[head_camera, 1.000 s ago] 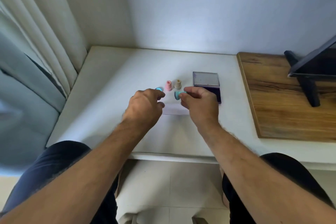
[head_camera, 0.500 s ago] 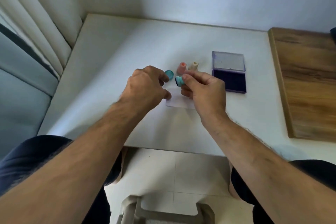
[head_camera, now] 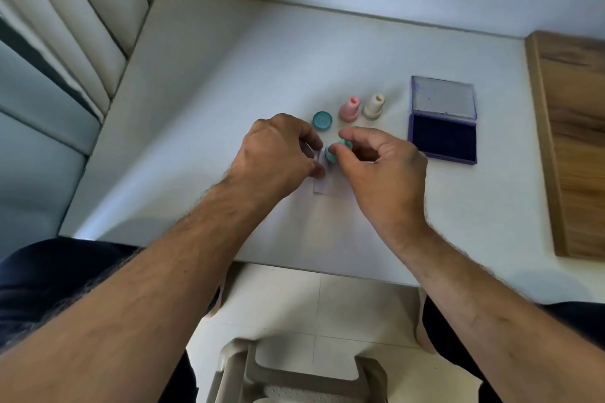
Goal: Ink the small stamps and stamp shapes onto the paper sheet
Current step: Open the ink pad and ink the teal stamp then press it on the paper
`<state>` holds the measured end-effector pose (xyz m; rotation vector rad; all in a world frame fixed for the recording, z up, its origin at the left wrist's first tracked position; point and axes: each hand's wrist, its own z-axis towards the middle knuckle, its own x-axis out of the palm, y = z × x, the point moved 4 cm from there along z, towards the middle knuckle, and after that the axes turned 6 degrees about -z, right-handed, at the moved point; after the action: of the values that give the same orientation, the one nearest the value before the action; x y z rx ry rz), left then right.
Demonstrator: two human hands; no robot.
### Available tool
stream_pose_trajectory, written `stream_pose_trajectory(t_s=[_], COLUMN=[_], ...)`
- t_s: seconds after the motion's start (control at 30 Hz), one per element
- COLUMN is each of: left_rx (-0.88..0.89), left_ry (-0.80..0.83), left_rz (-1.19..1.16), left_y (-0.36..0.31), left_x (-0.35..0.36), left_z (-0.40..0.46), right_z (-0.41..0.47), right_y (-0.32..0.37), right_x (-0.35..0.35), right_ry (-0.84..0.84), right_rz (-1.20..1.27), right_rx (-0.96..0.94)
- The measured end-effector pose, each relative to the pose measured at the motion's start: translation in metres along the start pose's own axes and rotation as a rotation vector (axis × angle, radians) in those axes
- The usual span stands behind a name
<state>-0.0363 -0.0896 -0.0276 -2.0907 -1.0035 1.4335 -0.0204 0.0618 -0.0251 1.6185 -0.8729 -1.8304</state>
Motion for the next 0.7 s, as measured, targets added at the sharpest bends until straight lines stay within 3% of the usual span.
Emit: stream_pose_trajectory(t_s=[0.23,0.7], left_rx=[0.002,0.025], left_ry=[0.029,0.037], left_rz=[-0.029,-0.058], left_y=[0.0,0.005], left_x=[0.0,0.002], left_z=[0.0,0.002], right_z=[-0.005,0.003], right_y=[0.006,0.008], right_x=[0.002,0.011], right_ry=[-0.03,0.089], right_rz=[-0.163,-0.308], right_rx=[-0.186,-0.252])
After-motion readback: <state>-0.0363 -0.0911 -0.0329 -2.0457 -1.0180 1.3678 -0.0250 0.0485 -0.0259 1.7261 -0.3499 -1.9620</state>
